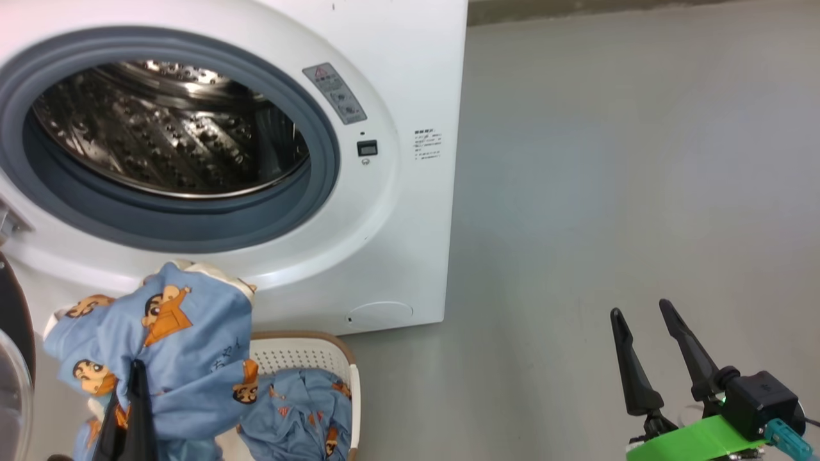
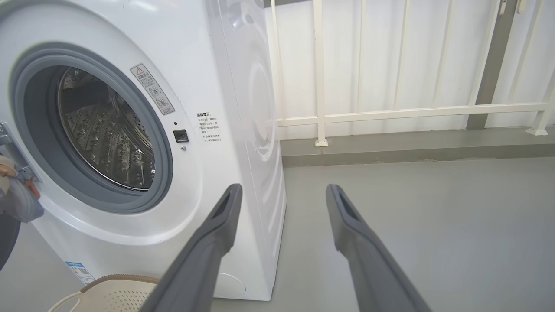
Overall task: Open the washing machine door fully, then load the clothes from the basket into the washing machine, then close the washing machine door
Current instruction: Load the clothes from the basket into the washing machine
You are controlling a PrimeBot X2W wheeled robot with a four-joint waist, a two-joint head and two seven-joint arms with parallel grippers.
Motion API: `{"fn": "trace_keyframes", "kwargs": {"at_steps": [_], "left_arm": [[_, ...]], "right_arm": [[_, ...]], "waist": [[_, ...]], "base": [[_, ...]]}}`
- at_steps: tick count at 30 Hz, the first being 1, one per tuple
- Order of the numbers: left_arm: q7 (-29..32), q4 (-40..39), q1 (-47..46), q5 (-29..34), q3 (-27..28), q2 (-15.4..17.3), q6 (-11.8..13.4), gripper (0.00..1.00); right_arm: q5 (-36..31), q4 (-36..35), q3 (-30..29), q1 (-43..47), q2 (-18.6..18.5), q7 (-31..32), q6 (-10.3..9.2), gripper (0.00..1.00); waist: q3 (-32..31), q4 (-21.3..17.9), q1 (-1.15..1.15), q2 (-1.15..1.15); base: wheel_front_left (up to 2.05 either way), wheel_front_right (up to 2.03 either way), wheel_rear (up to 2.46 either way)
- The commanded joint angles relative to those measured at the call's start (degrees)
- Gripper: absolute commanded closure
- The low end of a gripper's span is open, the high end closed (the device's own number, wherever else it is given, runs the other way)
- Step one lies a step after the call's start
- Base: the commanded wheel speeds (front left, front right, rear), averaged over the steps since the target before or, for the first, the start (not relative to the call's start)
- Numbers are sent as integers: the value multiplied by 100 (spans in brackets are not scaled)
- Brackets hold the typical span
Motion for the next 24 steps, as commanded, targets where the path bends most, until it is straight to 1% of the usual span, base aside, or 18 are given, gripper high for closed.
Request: {"fn": "trace_keyframes", "kwargs": {"at_steps": [1, 9, 16, 21, 23, 24], "left_arm": [[-52, -251, -63, 20, 208, 74, 59, 100], [-52, -382, 53, 14, 173, 74, 113, 100], [-52, -362, -79, -26, 75, 73, 130, 100], [-52, -266, -421, -5, -27, 73, 148, 100], [-52, -204, -655, 22, -51, 73, 145, 100], [-52, -120, -932, 20, -44, 73, 140, 100]], "right_arm": [[-48, -177, 133, 9, -2, 17, 16, 0], [-66, -277, 105, 71, 12, 59, 16, 0], [8, -243, 131, 25, 20, 54, 16, 0], [100, -237, 192, -100, 25, 47, 16, 0], [120, -248, 192, -163, 24, 44, 16, 0], [146, -258, 201, -226, 19, 40, 16, 0]], "waist": [[-100, -49, 1, 0], [-32, -62, 1, 0], [167, -72, 1, 0], [557, -137, 1, 0], [763, -168, 1, 0], [986, -207, 1, 0]], "base": [[0, 0, 0], [0, 0, 0], [0, 0, 0], [0, 0, 0], [0, 0, 0], [0, 0, 0]]}}
